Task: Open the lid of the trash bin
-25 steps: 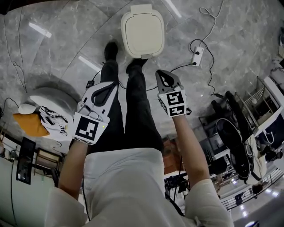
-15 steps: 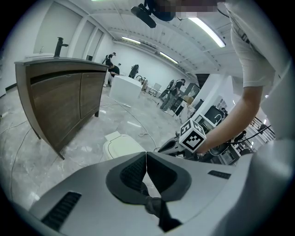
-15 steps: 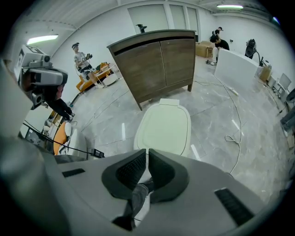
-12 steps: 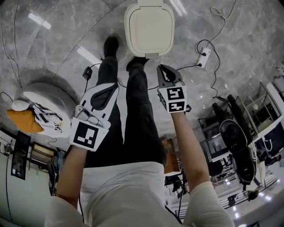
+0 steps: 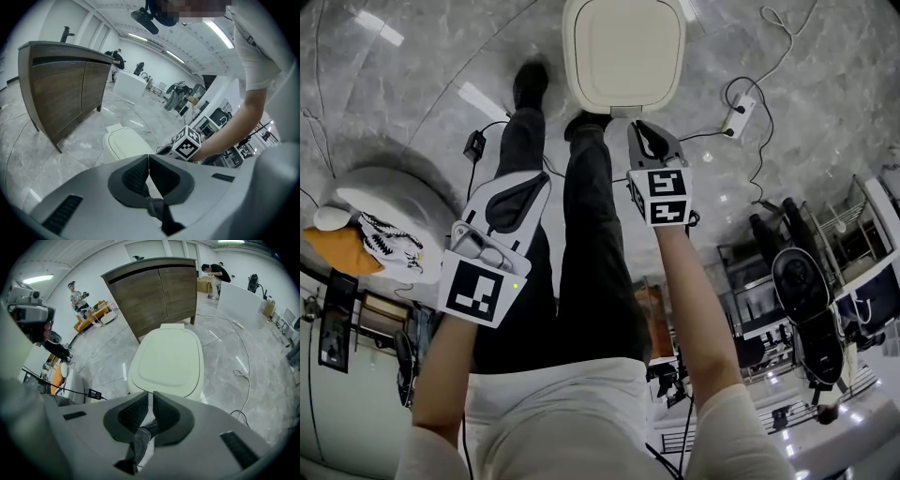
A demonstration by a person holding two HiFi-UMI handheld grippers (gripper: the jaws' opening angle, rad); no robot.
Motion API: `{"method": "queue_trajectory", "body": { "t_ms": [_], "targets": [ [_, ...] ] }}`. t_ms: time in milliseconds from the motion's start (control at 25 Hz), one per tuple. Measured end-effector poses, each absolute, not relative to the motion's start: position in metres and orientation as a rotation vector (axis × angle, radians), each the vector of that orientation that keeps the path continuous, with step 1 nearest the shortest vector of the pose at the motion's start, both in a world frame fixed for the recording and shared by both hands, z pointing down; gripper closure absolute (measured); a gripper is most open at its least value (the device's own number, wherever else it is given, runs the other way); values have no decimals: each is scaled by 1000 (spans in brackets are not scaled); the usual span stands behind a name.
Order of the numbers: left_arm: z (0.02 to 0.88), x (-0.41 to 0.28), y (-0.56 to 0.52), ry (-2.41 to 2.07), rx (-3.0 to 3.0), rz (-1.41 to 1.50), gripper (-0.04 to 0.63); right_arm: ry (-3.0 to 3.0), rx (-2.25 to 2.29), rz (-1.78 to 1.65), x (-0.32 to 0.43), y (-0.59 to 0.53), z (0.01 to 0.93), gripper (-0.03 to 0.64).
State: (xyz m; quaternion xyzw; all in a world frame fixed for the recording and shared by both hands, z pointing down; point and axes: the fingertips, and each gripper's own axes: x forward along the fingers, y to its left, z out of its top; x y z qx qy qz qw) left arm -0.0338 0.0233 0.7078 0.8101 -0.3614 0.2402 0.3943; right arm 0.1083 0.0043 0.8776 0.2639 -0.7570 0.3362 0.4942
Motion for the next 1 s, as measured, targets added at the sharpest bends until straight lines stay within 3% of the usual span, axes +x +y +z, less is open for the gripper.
{"method": "queue_trajectory", "body": {
  "t_ms": [1000],
  "targets": [
    [749,-36,34,-953,1961,626,577,-1684,728,703,112,15,932,583]
  ]
}}
